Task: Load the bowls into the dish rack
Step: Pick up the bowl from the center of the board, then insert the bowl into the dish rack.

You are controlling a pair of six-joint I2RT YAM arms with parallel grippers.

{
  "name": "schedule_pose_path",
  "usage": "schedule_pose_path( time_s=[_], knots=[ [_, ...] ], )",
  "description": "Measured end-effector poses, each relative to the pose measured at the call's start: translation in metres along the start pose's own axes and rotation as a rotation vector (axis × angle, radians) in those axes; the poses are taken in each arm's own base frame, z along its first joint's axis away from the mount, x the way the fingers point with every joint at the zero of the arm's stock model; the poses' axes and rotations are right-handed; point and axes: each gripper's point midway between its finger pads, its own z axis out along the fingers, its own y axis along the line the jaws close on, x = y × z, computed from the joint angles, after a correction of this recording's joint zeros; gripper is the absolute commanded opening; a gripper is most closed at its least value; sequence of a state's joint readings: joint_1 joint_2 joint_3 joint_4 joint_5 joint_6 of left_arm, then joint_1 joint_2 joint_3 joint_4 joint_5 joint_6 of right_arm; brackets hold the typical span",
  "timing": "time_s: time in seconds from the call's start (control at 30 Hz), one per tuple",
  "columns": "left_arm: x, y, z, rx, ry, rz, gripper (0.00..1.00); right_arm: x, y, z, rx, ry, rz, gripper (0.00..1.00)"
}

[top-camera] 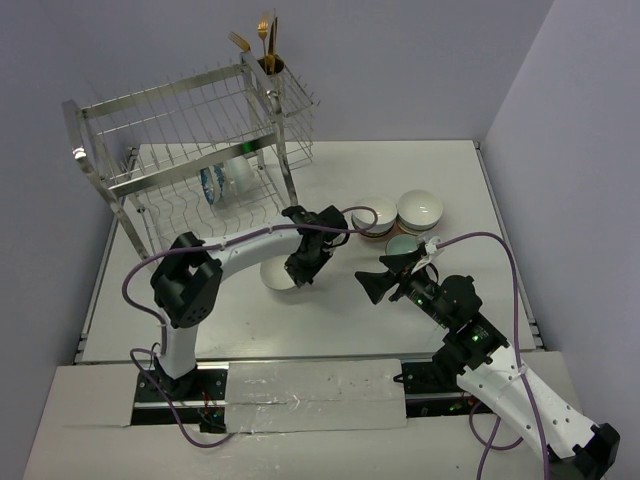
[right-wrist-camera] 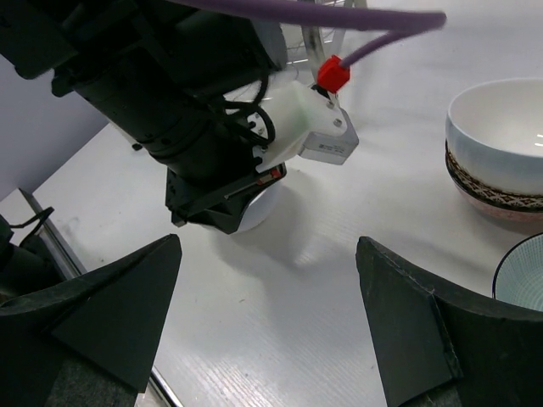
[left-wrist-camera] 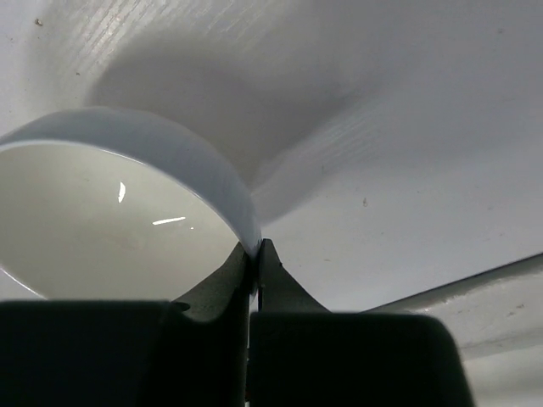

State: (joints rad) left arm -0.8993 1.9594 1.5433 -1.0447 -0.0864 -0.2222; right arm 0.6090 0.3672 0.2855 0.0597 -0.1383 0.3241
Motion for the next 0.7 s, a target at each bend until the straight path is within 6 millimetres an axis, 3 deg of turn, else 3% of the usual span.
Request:
schedule_pose_path(
  time_s=[0.13, 0.23, 0.37, 0.5, 0.6, 0.7],
  knots=[
    [-0.005, 0.001, -0.017, 0.05, -0.093, -0.034, 0.0, 0.0, 0.0, 0.0, 0.0, 0.0, 0.0, 0.91],
    [-0.018, 0.011, -0.046, 0.11, -0.26, -0.116, 0.0, 0.0, 0.0, 0.0, -0.001, -0.001, 0.0, 0.91],
    [-0.031, 0.043, -0.091, 0.181, -0.592, -0.301, 0.0, -0.002, 0.001, -0.001, -0.006, -0.01, -0.001, 0.91],
    [-0.032, 0.072, -0.123, 0.236, -0.934, -0.463, 0.0, -0.004, 0.003, -0.002, -0.011, -0.015, -0.002, 0.91],
    [-0.034, 0.089, -0.13, 0.288, -1.122, -0.559, 0.0, -0.005, 0.004, -0.002, -0.016, -0.019, -0.002, 0.91],
    [-0.034, 0.105, -0.122, 0.324, -1.249, -0.642, 0.0, -0.006, 0.005, -0.003, -0.022, -0.023, -0.004, 0.91]
  ],
)
